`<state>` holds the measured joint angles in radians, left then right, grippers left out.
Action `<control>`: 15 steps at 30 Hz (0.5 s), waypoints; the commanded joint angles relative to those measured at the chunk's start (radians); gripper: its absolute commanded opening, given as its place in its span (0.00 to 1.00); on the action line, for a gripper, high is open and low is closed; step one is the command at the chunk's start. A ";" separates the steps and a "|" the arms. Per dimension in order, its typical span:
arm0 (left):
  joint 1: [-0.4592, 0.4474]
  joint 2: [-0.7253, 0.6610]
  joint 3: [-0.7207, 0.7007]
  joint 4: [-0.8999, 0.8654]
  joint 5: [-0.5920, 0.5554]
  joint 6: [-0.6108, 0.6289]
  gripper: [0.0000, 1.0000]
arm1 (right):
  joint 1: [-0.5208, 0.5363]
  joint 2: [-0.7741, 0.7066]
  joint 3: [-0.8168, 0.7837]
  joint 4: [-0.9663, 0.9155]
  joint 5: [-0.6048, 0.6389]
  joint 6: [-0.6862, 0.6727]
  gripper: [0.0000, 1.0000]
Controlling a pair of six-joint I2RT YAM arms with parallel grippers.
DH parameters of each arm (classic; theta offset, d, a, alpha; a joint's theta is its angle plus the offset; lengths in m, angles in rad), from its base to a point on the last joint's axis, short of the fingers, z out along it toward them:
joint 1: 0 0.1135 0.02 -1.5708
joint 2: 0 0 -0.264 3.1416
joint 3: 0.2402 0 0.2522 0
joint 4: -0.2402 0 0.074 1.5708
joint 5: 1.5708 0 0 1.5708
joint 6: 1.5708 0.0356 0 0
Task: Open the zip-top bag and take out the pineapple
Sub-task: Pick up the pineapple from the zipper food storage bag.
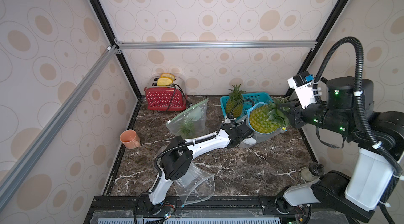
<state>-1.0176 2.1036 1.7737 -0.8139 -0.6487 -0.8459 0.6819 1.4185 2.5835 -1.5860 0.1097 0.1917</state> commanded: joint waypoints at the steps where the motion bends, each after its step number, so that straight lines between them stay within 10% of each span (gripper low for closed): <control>1: 0.031 0.074 0.010 -0.122 0.093 0.113 0.00 | -0.004 -0.059 0.011 0.166 -0.020 -0.012 0.00; 15: 0.065 0.050 -0.045 -0.151 0.214 0.148 0.00 | -0.004 -0.090 -0.081 0.234 -0.017 -0.021 0.00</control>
<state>-0.9485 2.1998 1.7618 -0.8944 -0.4526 -0.7090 0.6823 1.3342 2.5233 -1.5116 0.0814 0.1825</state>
